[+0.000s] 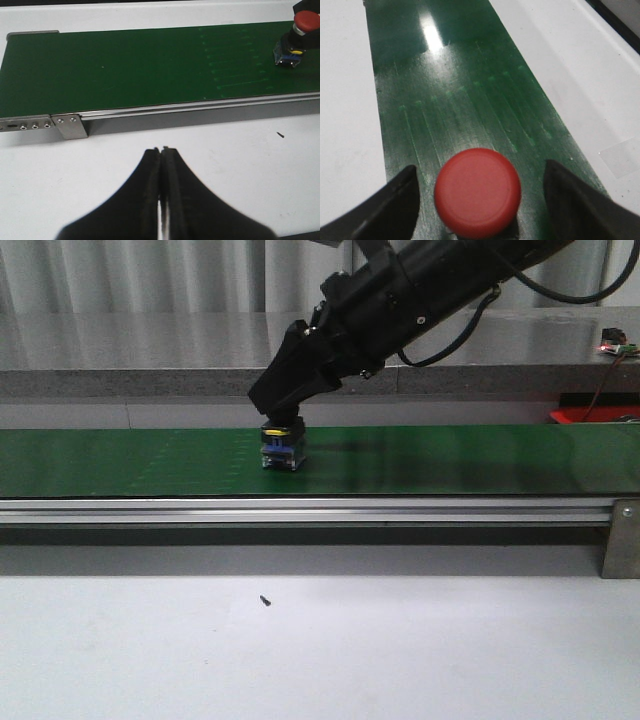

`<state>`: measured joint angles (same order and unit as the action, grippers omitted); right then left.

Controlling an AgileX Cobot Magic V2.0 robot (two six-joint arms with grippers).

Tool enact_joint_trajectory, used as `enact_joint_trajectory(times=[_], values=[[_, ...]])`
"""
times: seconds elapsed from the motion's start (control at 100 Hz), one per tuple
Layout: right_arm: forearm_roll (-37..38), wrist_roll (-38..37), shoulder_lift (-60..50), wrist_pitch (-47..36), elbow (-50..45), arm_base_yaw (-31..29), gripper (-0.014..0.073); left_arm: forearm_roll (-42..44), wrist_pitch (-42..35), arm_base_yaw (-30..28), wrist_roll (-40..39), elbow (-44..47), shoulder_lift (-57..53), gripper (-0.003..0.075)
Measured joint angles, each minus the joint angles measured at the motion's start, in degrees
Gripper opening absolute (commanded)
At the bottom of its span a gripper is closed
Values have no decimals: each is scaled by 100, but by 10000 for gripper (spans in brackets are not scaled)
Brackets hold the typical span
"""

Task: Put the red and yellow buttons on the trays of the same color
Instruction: 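Lower the right gripper onto the red button and grasp its cap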

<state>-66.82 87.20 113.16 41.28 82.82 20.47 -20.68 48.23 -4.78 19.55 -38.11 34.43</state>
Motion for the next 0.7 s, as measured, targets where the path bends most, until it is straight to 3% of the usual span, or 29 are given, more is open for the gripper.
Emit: enact_joint_trajectory(times=[0.12,0.29,0.37,0.7], values=[[0,0,0,0,0,0,480,0,0,0,0,0,0,-20],[0,-12,0,0,0,0,241,0,0,0,0,0,0,-20],[0,-12,0,0,0,0,167,0,0,0,0,0,0,-20],[0,-12,-55,-12,0,-25,164,0,0,0,0,0,0,-20]])
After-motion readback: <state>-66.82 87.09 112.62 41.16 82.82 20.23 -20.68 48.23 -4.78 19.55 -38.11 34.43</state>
